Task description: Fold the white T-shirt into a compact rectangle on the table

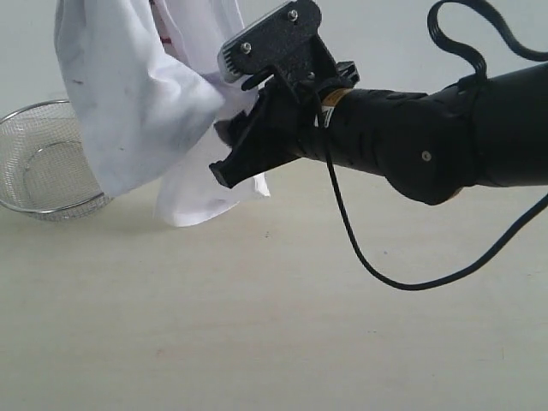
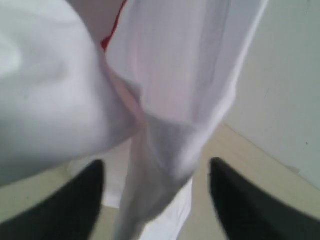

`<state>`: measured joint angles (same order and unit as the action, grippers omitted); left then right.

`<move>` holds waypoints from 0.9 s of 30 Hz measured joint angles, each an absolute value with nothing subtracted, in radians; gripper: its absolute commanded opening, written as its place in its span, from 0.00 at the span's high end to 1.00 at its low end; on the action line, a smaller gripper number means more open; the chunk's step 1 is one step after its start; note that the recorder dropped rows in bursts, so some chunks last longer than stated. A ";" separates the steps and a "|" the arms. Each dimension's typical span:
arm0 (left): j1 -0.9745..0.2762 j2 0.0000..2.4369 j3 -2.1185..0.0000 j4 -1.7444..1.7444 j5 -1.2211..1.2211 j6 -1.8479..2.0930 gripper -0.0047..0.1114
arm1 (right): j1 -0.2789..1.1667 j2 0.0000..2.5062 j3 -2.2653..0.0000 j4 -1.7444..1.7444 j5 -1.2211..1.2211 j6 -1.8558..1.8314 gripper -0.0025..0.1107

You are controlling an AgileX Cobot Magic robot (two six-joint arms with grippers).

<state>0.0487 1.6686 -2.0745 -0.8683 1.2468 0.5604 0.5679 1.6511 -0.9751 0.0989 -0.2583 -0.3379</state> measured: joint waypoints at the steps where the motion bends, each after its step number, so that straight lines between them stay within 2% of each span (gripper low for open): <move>1: 0.049 1.669 -2.074 -0.868 1.247 0.560 0.92 | 0.568 1.651 -0.975 0.099 -0.241 -0.338 0.17; 7: 0.049 1.669 -2.074 -0.893 1.247 0.560 0.92 | 0.568 1.651 -0.975 0.099 -0.180 -0.338 0.37; 10: 0.049 1.669 -2.074 -0.897 1.247 0.560 0.92 | 0.568 1.651 -0.975 0.099 -0.177 -0.361 0.44; 21: 0.049 1.669 -2.074 -0.916 1.247 0.560 0.92 | 0.568 1.712 -0.975 0.122 -0.314 -0.406 0.45; 23: 0.049 1.669 -2.074 -0.916 1.247 0.560 0.92 | 0.568 1.743 -0.975 0.145 -0.338 -0.450 0.52; 24: 0.049 1.669 -2.074 -0.916 1.247 0.560 0.92 | 0.568 1.750 -0.975 0.161 -0.346 -0.471 0.61; 26: 0.049 1.669 -2.074 -0.916 1.247 0.560 0.92 | 0.568 1.763 -0.975 0.236 -0.385 -0.556 0.71; 27: 0.049 1.669 -2.074 -0.916 1.247 0.560 0.92 | 0.568 1.767 -0.975 0.274 -0.431 -0.592 0.72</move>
<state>0.0487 1.6686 -2.0745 -0.9157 1.2468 0.5604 0.5679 1.7673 -0.9751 0.2744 -0.4311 -0.5924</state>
